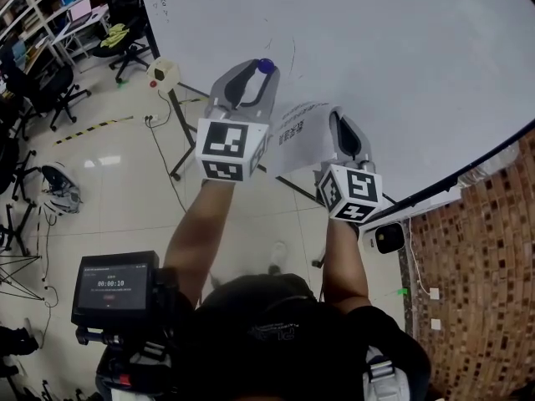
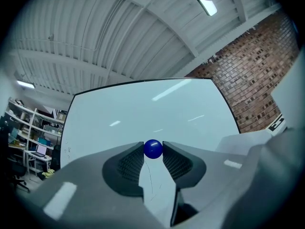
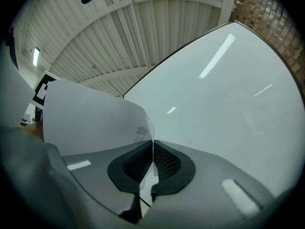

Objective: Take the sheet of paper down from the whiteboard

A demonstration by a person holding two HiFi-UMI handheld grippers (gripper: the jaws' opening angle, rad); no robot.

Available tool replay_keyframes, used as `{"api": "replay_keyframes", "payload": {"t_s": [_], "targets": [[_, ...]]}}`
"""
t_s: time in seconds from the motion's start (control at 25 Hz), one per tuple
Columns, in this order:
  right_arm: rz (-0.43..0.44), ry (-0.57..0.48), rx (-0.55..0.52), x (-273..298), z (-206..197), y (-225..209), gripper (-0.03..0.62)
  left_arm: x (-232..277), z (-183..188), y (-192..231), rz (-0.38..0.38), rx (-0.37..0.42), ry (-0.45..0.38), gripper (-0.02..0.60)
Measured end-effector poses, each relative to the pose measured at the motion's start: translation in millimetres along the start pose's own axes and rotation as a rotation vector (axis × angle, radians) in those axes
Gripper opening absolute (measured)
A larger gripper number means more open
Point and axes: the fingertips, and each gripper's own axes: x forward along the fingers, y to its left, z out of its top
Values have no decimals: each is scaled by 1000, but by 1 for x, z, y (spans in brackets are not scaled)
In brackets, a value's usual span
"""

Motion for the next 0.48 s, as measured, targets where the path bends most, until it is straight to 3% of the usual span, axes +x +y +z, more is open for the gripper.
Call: {"api": "replay_keyframes", "payload": {"t_s": [0.48], "targets": [[-10,35,-44,10,-20,-12,14,16,-20,-5,5,-12,8,123]]}}
